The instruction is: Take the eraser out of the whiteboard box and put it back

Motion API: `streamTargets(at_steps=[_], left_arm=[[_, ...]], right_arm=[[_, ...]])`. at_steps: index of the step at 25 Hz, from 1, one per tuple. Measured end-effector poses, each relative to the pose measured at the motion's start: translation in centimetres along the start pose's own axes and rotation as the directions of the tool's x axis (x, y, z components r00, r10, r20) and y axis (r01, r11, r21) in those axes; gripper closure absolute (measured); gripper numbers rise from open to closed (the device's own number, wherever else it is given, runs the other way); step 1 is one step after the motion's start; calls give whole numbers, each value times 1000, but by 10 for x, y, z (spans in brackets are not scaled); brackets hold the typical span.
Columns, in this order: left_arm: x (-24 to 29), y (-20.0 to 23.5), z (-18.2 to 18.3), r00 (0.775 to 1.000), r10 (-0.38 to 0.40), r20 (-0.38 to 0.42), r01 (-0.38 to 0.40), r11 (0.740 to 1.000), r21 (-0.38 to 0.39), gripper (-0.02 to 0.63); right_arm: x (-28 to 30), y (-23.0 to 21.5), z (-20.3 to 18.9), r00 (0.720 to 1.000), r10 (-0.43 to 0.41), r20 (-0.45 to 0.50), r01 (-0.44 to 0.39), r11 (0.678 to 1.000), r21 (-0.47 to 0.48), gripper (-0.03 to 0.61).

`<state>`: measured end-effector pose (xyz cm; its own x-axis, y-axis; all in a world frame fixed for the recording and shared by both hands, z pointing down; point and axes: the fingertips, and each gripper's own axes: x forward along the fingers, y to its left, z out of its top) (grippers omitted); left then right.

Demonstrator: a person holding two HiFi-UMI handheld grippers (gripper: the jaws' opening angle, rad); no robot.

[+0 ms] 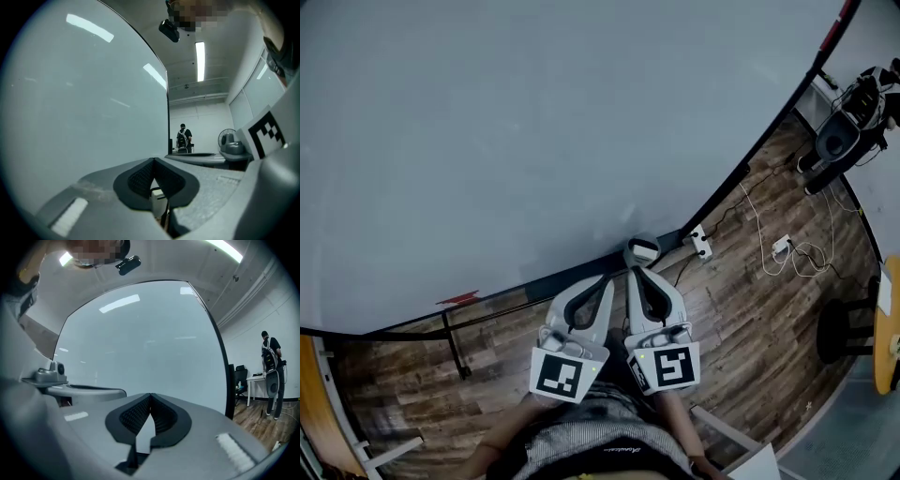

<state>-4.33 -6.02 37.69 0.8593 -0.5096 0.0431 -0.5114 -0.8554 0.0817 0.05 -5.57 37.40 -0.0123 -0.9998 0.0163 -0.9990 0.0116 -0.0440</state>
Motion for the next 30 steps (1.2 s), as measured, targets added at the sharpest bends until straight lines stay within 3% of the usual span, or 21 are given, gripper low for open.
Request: streamTargets(at_steps=[9,16,30], left_arm=[[26,8,2,989,148,-3,-148,989,-19,612],[50,8,5,972,235,-10,-235,971,-28,612],[69,2,-3,957,291,-13,-291,956,-33,612]], right_arm=[[26,-14,4,986,162,-22,-163,987,-6,577],[38,-43,8,970,240,-48,-241,970,-22,575],[41,-62,-2,951,300,-73,-302,953,-21,575]])
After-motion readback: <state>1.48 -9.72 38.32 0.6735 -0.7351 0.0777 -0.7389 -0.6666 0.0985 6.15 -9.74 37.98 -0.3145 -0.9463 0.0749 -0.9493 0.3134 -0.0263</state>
